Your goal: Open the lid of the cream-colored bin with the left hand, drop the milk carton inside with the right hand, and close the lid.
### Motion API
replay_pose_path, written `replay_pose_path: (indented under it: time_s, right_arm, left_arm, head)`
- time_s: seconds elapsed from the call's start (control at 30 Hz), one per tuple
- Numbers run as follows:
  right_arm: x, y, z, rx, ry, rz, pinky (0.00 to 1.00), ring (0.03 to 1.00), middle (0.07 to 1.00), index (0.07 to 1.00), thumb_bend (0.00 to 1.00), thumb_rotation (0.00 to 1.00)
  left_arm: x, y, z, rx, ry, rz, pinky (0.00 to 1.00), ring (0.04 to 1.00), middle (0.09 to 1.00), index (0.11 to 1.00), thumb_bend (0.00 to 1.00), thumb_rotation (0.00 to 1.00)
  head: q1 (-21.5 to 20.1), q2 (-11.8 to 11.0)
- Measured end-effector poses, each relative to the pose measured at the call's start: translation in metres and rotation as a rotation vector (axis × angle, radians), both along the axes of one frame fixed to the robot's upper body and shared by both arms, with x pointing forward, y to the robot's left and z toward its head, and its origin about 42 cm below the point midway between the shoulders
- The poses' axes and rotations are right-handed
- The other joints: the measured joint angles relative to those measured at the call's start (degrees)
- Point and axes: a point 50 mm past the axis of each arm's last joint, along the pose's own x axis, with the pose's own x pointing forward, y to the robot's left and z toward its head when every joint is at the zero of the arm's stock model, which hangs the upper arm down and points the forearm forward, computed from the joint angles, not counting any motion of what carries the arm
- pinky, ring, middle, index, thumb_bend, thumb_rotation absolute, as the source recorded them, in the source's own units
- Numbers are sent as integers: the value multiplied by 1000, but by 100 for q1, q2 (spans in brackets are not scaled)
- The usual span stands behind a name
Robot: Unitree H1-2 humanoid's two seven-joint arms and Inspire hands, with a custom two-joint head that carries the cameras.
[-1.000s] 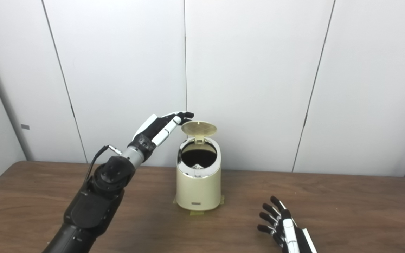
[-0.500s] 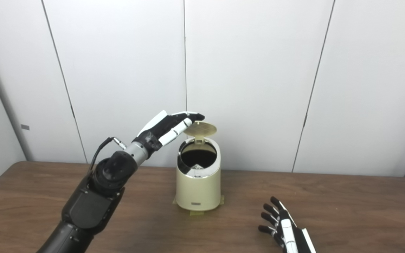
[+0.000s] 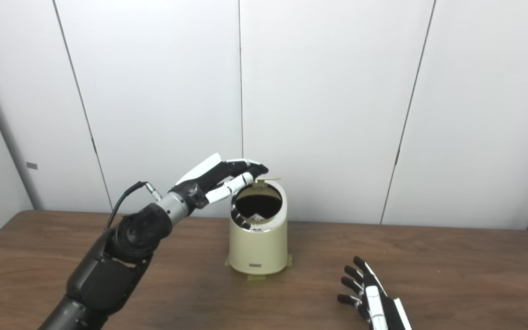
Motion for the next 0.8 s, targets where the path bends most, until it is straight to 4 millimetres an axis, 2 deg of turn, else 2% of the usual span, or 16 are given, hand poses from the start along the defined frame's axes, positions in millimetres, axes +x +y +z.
replay_pose_path:
  time_s: [0.23, 0.37, 0.47, 0.67, 0.8]
  right_arm:
    - [-1, 1, 1, 6, -1, -6, 675, 830, 868, 916, 572, 1000]
    - [-1, 1, 1, 7, -1, -6, 671, 829, 866, 915, 574, 1000]
    - [-1, 1, 1, 5, -2, -6, 667, 824, 863, 912, 581, 1000]
    - [-2, 2, 1, 4, -2, -6, 660, 818, 858, 907, 586, 1000]
    - [-2, 3, 1, 5, -2, -5, 670, 820, 855, 905, 589, 1000]
  left_arm:
    - [-4, 3, -6, 112, -54, -20, 798, 828, 834, 819, 478, 1000]
    - [-8, 3, -13, 153, -42, -27, 803, 836, 840, 825, 438, 1000]
    - [-12, 6, -14, 184, -50, -31, 807, 845, 847, 822, 422, 965]
    - [-17, 3, -19, 353, -134, -62, 816, 860, 832, 824, 456, 1000]
    - [-20, 0, -25, 478, -210, -85, 865, 873, 831, 818, 462, 1000]
  head:
    - [-9, 70]
    - [-9, 114]
    - [-9, 123]
    - [-35, 167]
    - [-70, 211]
